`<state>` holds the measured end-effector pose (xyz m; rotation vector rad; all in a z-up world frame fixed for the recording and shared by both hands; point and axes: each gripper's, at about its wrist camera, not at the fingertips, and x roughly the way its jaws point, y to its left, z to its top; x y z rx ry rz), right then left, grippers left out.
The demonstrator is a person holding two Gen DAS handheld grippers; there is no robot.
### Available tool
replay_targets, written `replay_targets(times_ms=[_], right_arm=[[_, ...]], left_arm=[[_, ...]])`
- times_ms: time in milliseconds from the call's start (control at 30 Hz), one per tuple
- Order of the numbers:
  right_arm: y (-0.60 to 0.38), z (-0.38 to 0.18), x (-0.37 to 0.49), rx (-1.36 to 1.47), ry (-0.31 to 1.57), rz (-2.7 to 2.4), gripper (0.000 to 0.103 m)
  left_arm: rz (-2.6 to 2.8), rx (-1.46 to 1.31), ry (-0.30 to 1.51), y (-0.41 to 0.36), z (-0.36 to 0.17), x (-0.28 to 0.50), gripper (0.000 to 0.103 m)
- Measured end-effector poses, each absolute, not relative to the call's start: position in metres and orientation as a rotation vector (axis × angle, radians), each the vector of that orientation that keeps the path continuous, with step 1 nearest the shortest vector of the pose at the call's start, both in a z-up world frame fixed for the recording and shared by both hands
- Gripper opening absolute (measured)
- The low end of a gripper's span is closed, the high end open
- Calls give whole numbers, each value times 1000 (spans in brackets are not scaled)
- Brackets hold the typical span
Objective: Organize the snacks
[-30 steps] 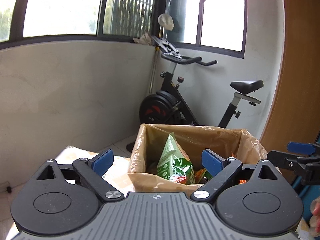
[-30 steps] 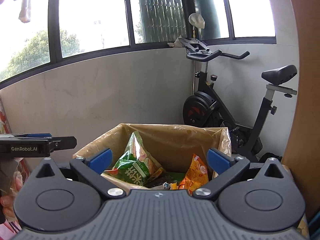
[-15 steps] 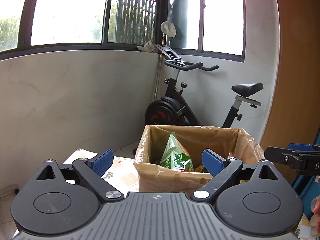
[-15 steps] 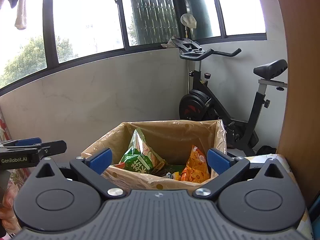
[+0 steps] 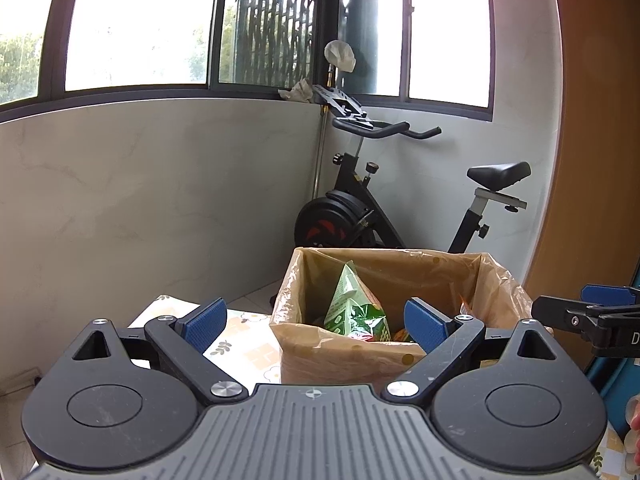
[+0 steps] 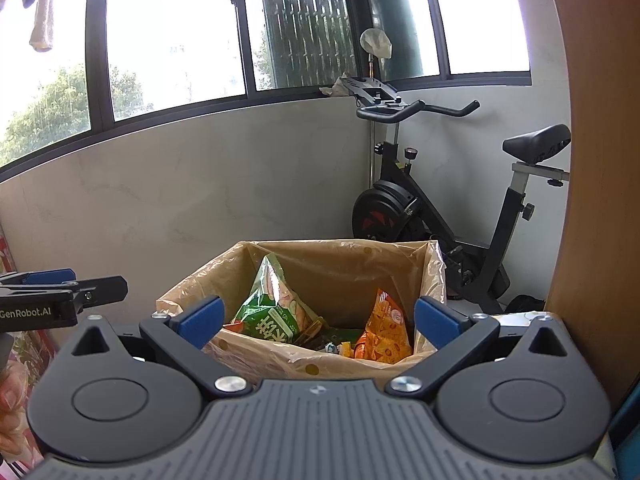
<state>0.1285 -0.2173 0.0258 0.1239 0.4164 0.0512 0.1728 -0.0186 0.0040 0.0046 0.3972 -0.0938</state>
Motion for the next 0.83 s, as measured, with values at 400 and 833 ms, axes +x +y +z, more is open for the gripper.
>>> replay_targets(times_ms=[400, 833], right_arm=[[-217, 24, 130, 119, 424, 47, 103], [-219, 20, 130, 117, 430, 49, 103]], left_arm=[[-91, 8, 407, -20, 2, 174, 97], [-99, 7, 411, -18, 1, 175, 97]])
